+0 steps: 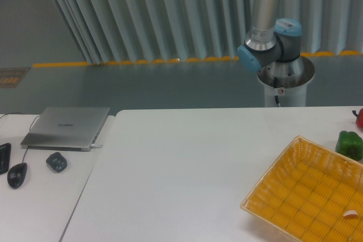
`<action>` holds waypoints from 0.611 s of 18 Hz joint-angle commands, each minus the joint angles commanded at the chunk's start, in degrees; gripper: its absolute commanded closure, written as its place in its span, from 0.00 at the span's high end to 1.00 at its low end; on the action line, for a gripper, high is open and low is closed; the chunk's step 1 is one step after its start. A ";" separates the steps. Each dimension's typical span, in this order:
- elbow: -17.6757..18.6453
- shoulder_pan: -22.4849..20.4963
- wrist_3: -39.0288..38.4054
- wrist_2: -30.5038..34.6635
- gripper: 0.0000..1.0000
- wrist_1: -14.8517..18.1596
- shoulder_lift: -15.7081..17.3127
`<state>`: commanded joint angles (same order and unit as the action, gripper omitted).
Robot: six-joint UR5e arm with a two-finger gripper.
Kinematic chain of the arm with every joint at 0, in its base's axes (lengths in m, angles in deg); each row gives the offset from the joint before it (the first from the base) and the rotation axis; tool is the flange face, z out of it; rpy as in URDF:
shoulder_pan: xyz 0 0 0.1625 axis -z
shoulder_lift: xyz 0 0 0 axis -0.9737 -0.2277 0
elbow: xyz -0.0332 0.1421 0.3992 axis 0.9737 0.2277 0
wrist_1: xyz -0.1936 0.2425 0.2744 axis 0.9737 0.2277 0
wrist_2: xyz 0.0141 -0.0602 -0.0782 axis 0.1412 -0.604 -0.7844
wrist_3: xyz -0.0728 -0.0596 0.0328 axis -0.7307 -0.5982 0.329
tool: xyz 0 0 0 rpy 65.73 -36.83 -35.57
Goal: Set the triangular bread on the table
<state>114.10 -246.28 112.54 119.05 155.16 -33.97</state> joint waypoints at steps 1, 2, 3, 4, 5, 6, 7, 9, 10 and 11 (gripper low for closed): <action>0.00 -1.66 2.80 -0.26 0.03 -0.09 -0.35; 0.00 -2.99 6.40 -0.44 0.03 -0.35 -0.61; -0.09 -3.96 9.13 -0.61 0.03 -0.53 -1.23; -0.35 -4.66 10.29 -1.23 0.04 -0.53 -1.67; -0.44 -5.19 10.91 -2.45 0.06 -0.61 -2.11; -0.44 -5.72 11.09 -3.77 0.09 -0.62 -2.37; -0.44 -5.98 11.09 -3.95 0.14 -0.62 -2.37; -0.26 -5.81 11.09 -3.96 0.44 -0.62 -2.37; -0.09 -5.72 11.09 -4.04 0.76 -0.70 -2.37; 0.00 -5.72 11.09 -4.65 0.97 -0.62 -2.37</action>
<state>114.10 -252.00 123.63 114.40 154.55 -36.34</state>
